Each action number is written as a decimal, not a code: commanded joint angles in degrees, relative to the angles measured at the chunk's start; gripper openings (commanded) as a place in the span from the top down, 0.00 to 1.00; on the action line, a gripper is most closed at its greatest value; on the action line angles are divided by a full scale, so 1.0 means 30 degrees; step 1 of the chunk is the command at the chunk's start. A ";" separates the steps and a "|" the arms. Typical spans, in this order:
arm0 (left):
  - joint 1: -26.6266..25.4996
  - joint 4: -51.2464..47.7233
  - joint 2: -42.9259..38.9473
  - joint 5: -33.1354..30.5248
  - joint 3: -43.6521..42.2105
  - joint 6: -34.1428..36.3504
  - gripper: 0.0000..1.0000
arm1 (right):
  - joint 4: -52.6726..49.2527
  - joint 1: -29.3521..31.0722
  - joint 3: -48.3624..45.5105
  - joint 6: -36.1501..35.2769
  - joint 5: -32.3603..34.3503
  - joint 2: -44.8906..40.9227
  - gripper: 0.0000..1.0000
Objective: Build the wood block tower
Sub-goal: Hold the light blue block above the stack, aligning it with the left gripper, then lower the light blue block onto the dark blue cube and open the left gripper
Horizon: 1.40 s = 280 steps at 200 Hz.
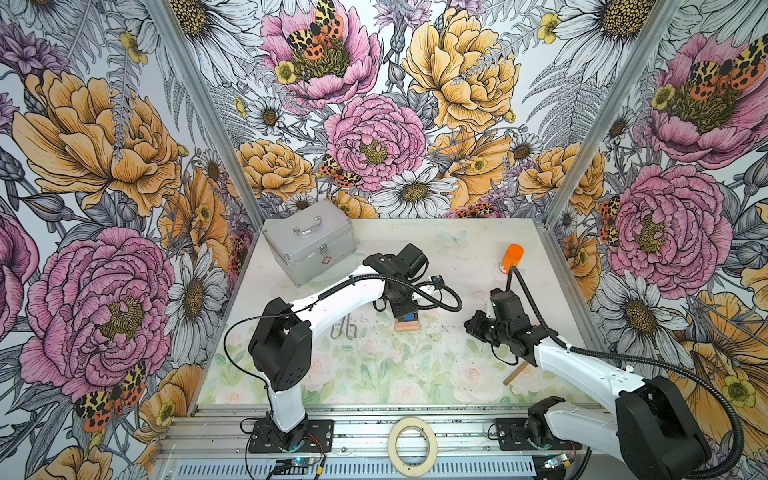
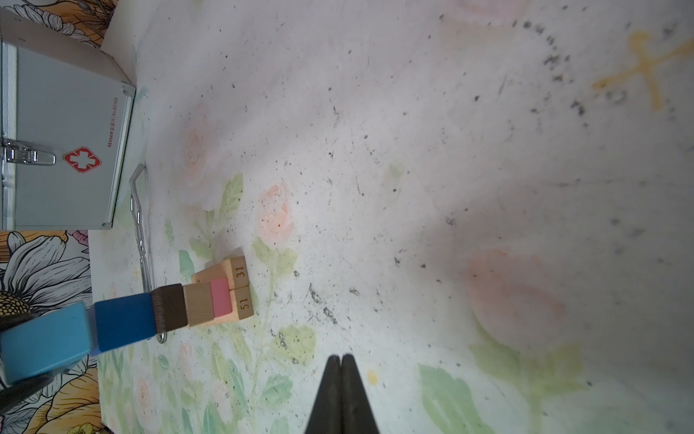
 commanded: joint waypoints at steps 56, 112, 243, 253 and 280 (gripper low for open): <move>-0.0071 -0.0072 0.0241 -0.0335 0.0589 -0.0215 0.59 | 0.0359 -0.0133 -0.0173 0.0073 -0.0100 0.0094 1.00; -0.0168 -0.0072 -0.0105 -0.0383 0.0775 -0.0453 0.55 | 0.0356 -0.0131 -0.0155 0.0043 -0.0125 0.0086 1.00; -0.1049 0.0644 -0.5374 -0.5492 0.1279 -0.4210 0.56 | 0.0348 -0.0125 0.0310 -0.0126 -0.0330 -0.0243 1.00; -0.0990 0.1294 -0.6295 -0.5540 0.0999 -0.5123 0.58 | 0.0301 -0.0114 0.0616 -0.0356 -0.0389 -0.0191 1.00; -0.0669 0.4310 -0.9241 -0.4010 -0.1134 -0.8295 0.69 | -0.0111 -0.0131 0.1921 -0.1109 -0.0349 0.0297 1.00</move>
